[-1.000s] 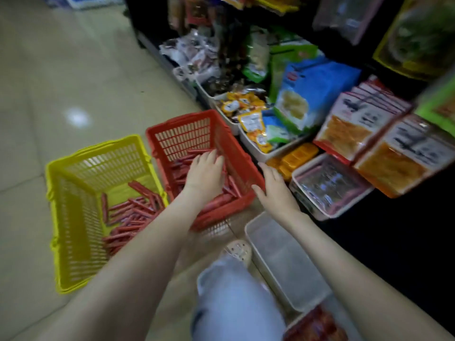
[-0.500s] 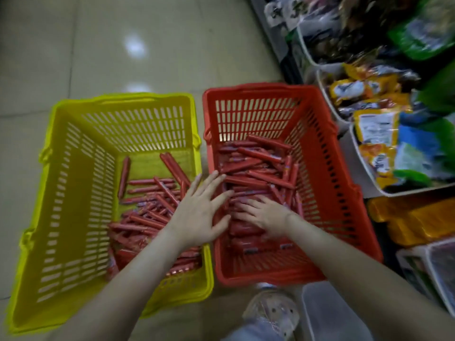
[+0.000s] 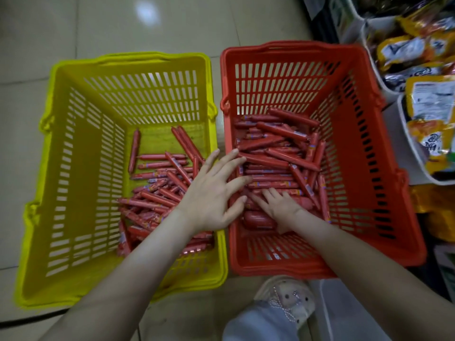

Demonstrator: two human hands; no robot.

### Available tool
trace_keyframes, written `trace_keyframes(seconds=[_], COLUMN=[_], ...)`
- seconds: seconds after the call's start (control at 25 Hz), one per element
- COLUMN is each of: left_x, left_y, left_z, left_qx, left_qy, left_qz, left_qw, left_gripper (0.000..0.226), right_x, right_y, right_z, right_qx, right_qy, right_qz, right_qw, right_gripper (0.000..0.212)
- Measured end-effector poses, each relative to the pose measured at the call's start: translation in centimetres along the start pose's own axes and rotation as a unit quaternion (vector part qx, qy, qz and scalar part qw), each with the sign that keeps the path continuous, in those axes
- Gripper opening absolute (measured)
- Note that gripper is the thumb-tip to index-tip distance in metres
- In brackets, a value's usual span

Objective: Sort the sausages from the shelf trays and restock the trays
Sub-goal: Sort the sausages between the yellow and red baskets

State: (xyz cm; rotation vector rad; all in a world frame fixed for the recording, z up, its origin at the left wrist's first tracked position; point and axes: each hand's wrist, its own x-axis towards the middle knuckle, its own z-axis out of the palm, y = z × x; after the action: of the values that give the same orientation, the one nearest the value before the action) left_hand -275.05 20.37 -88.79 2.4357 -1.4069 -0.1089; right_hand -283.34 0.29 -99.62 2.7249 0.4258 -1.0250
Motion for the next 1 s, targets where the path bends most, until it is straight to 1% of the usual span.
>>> trace_keyframes(seconds=[0.12,0.16,0.24,0.32,0.36,0.44,0.52,0.6,0.68,0.72,0.76,0.8,0.84,0.88,0.92,1.0], left_x=[0.0,0.0,0.0,0.2,0.2,0.3,0.3,0.3,0.7,1.1,1.5,1.9,2.4,2.8,3.2,3.9], left_y=[0.0,0.0,0.0,0.2,0.2,0.3,0.4,0.5,1.0,1.3,1.5,1.9,2.2,2.6,3.0,3.9], left_z=[0.1,0.1,0.0,-0.1,-0.2,-0.4,-0.5,-0.6,-0.7,-0.6,-0.5,-0.2,0.0,0.3,0.4,0.8], left_qx=[-0.013,-0.012,-0.001,0.013,0.019,0.025,0.027,0.024,0.023,0.028,0.039,0.054,0.065,0.066,0.055,-0.011], left_qy=[0.015,0.015,0.011,0.008,0.007,0.007,0.008,0.012,0.022,0.029,0.039,0.053,0.072,0.091,0.116,0.167], left_qz=[-0.007,-0.008,-0.008,-0.006,-0.007,-0.013,-0.016,-0.022,-0.030,-0.035,-0.038,-0.042,-0.053,-0.074,-0.103,-0.167], left_qw=[1.000,1.000,1.000,1.000,1.000,1.000,0.999,0.999,0.999,0.999,0.998,0.996,0.994,0.991,0.986,0.972], left_gripper=[0.043,0.043,0.044,0.045,0.046,0.048,0.048,0.047,0.046,0.045,0.044,0.044,0.044,0.046,0.051,0.064], right_x=[0.4,0.5,0.6,0.7,0.6,0.4,0.3,0.3,0.0,-0.3,-0.7,-1.2,-1.7,-2.3,-2.9,-4.1], right_y=[0.3,0.9,2.1,2.9,3.1,3.2,3.3,3.4,3.0,2.8,2.8,3.1,3.6,4.3,5.1,5.9], right_z=[-0.8,-1.1,-1.3,-1.0,-0.6,0.0,0.4,0.4,0.2,0.0,-0.3,-0.8,-1.4,-2.2,-3.1,-5.3], right_qx=[0.004,0.021,0.097,0.156,0.169,0.156,0.128,0.130,0.096,0.070,0.046,0.031,0.028,0.042,0.073,0.175], right_qy=[0.007,-0.001,-0.038,-0.071,-0.070,-0.059,-0.079,-0.096,-0.085,-0.055,0.000,0.078,0.161,0.238,0.319,0.450], right_qz=[0.036,0.044,0.059,0.055,0.051,0.042,0.038,0.042,0.025,0.017,0.017,0.027,0.046,0.073,0.103,0.155], right_qw=[0.999,0.999,0.993,0.984,0.982,0.985,0.988,0.986,0.991,0.996,0.999,0.996,0.985,0.968,0.939,0.862], right_gripper=[0.121,0.118,0.108,0.092,0.082,0.066,0.063,0.067,0.072,0.070,0.067,0.064,0.062,0.061,0.060,0.058])
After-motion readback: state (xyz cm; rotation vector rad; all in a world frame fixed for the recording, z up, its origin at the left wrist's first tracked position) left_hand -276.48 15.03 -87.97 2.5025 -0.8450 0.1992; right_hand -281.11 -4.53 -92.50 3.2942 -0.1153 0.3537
